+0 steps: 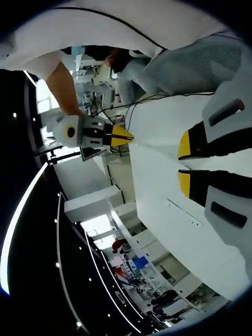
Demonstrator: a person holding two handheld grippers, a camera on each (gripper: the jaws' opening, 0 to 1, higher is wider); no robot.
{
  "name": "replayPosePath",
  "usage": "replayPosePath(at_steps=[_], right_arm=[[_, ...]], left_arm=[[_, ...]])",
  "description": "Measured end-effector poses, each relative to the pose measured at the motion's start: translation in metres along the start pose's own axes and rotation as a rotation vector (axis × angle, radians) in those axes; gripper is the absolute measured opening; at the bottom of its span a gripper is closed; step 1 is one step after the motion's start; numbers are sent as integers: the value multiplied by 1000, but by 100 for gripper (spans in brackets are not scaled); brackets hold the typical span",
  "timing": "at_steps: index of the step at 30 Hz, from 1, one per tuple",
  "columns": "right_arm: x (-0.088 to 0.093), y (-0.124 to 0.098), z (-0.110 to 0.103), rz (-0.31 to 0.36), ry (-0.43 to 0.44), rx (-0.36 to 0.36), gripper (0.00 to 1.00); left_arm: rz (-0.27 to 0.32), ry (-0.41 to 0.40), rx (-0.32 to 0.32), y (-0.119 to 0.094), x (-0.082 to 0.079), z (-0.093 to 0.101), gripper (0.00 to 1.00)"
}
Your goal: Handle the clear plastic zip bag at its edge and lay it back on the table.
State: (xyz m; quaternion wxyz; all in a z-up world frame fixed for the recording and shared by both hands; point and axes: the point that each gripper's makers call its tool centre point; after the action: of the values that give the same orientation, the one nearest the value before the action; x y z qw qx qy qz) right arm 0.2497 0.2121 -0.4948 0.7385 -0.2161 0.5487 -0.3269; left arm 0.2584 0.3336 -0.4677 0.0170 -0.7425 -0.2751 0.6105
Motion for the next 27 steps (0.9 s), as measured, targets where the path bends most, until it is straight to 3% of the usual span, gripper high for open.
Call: replayPosePath(at_steps=[6,14,27], right_arm=[[1,-1,-2,-12,-19,-8,0],[3,1,-5,-24,-24,-20,0],[8,2,-7,-48,-35,-24,0]], left_arm=[[-108,100,59,5,10,11,5],[-207,214,121,13,16,24,4],[-266,268,149,11,21,26,1]])
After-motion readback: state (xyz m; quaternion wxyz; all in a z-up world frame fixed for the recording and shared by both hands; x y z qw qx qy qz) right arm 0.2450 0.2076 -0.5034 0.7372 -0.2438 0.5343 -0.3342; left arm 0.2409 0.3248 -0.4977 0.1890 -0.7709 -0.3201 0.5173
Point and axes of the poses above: the point that each gripper's makers call its tool centre point, and the gripper's own axes: y roughly forward along the fingers, z roughly to its right, x roughly out of its underside, and after that the axes turned 2 degrees about x, right-handed
